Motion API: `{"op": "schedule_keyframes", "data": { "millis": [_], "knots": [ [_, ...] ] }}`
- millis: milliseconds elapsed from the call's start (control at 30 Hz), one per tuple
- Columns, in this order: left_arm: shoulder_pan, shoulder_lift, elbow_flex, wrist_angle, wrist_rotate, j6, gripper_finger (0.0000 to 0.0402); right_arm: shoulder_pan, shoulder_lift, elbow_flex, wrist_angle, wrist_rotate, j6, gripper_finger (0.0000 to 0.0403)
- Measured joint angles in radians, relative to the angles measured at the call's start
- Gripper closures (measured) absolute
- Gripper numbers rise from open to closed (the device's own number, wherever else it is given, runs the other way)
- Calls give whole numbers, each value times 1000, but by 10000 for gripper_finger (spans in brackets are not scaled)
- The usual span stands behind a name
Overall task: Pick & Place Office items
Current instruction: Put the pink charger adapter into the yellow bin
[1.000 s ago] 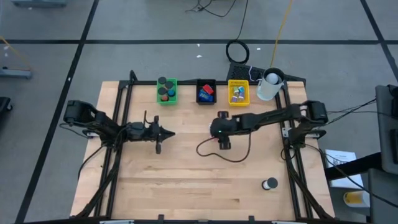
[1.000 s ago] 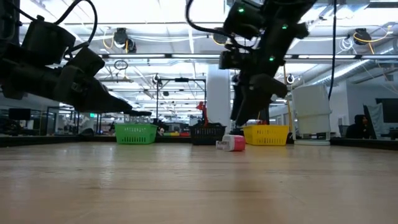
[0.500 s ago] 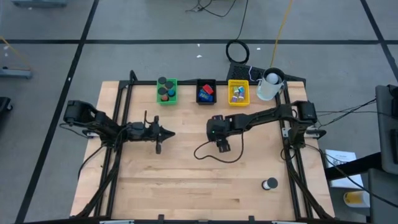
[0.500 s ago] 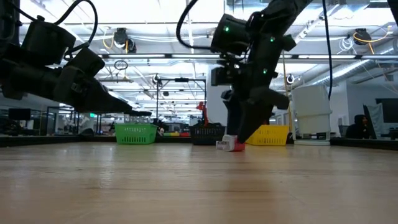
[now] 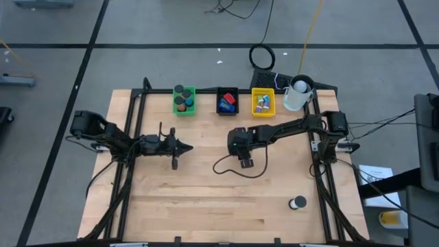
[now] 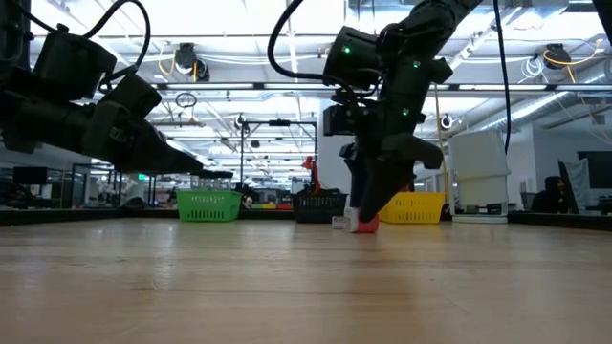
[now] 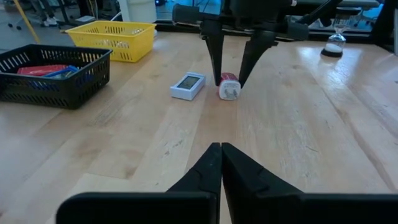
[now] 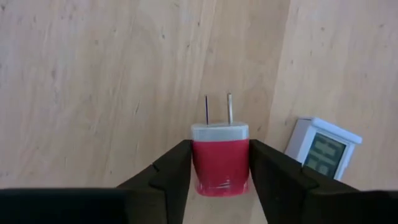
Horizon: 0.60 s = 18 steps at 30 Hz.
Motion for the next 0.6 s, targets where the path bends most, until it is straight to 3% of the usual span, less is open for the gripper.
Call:
{"op": "schedule_keyframes", "data": {
  "millis": [400,600],
  "knots": [
    [0,0,0,0,0,-1,379,0,0,0,-1,6,47,219],
    [0,0,0,0,0,-1,397,0,2,0,-6,6,61,237]
  ]
}}
